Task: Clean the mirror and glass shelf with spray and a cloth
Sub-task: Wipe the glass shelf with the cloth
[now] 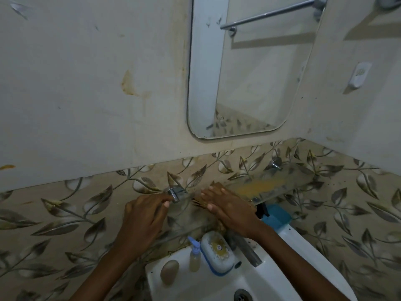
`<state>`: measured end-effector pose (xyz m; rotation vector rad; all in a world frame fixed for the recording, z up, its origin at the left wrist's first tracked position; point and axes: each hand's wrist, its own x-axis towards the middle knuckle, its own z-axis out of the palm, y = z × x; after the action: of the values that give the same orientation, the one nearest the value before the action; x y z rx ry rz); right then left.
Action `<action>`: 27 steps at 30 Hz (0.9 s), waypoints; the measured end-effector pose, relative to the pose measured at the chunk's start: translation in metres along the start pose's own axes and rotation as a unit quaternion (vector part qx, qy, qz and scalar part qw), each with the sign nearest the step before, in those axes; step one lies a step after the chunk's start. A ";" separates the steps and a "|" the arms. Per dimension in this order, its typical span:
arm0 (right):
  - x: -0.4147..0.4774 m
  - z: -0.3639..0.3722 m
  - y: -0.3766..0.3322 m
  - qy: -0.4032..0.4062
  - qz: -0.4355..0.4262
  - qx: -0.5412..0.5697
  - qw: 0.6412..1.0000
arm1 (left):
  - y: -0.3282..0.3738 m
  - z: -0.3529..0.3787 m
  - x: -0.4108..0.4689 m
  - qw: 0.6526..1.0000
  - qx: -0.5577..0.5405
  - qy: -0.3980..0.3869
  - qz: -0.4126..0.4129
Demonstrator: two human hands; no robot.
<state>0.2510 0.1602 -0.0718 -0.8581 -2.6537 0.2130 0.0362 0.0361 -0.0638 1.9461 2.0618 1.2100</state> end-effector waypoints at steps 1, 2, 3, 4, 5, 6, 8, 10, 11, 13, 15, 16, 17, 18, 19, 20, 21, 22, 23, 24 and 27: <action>-0.006 -0.004 0.007 0.000 -0.005 0.007 1.000 | -0.001 0.001 0.000 1.000 0.004 0.000 -0.001; -0.011 -0.009 0.014 0.004 0.001 0.008 1.000 | -0.001 0.001 0.000 1.000 0.006 0.000 -0.002; -0.014 -0.014 0.023 0.007 0.019 0.008 1.000 | -0.001 0.001 -0.001 1.000 0.010 0.000 -0.002; -0.013 -0.020 0.030 0.005 0.046 0.007 0.999 | -0.001 0.001 0.000 1.000 0.014 0.000 -0.001; -0.010 -0.023 0.035 -0.005 0.077 0.006 0.997 | -0.001 0.001 -0.001 1.000 0.019 -0.001 -0.001; -0.004 -0.025 0.036 -0.013 0.104 -0.002 0.994 | -0.001 0.001 -0.001 1.000 0.026 -0.003 0.002; 0.008 -0.023 0.030 -0.016 0.138 -0.033 0.990 | -0.001 0.000 -0.001 0.999 0.044 -0.012 0.010; 0.014 -0.019 0.022 -0.009 0.133 -0.055 0.989 | 0.000 0.000 -0.001 0.998 0.059 -0.014 0.018; 0.012 -0.018 0.020 -0.009 0.118 -0.054 0.991 | 0.000 0.000 -0.001 0.998 0.064 -0.012 0.021; 0.000 -0.018 0.023 -0.016 0.080 -0.030 0.996 | 0.000 0.001 0.000 0.997 0.069 -0.008 0.026; -0.016 -0.023 0.034 -0.020 0.057 -0.004 0.998 | 0.000 0.001 -0.001 0.998 0.060 -0.005 0.028; -0.023 -0.027 0.042 -0.021 0.060 0.006 0.998 | 0.000 0.001 -0.001 0.998 0.053 -0.002 0.026; -0.028 -0.031 0.051 -0.020 0.070 0.011 0.997 | 0.001 0.000 -0.001 0.999 0.048 0.001 0.024; -0.030 -0.035 0.060 -0.019 0.085 0.010 0.996 | 0.001 0.000 -0.001 0.999 0.047 0.003 0.021; -0.030 -0.038 0.068 -0.016 0.105 0.007 0.994 | 0.002 0.000 -0.002 0.999 0.049 0.003 0.018; -0.025 -0.040 0.074 -0.013 0.125 0.004 0.992 | 0.002 0.000 -0.003 0.999 0.051 0.002 0.016; -0.017 -0.041 0.076 -0.009 0.143 -0.002 0.990 | 0.003 0.000 -0.002 0.999 0.052 -0.001 0.016; -0.009 -0.041 0.077 -0.009 0.159 -0.013 0.987 | 0.004 0.000 -0.002 0.998 0.053 -0.004 0.015; -0.001 -0.039 0.076 -0.011 0.172 -0.027 0.985 | 0.003 0.000 -0.002 0.998 0.057 -0.006 0.015; 0.005 -0.037 0.074 -0.014 0.182 -0.042 0.982 | 0.003 0.000 -0.002 0.998 0.060 -0.007 0.014; 0.007 -0.030 0.068 -0.020 0.166 -0.048 0.985 | 0.004 -0.001 -0.002 0.997 0.077 -0.006 0.017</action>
<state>0.2929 0.2204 -0.0589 -1.3413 -2.5594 0.1866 0.0392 0.0337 -0.0620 2.0569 2.1850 1.0707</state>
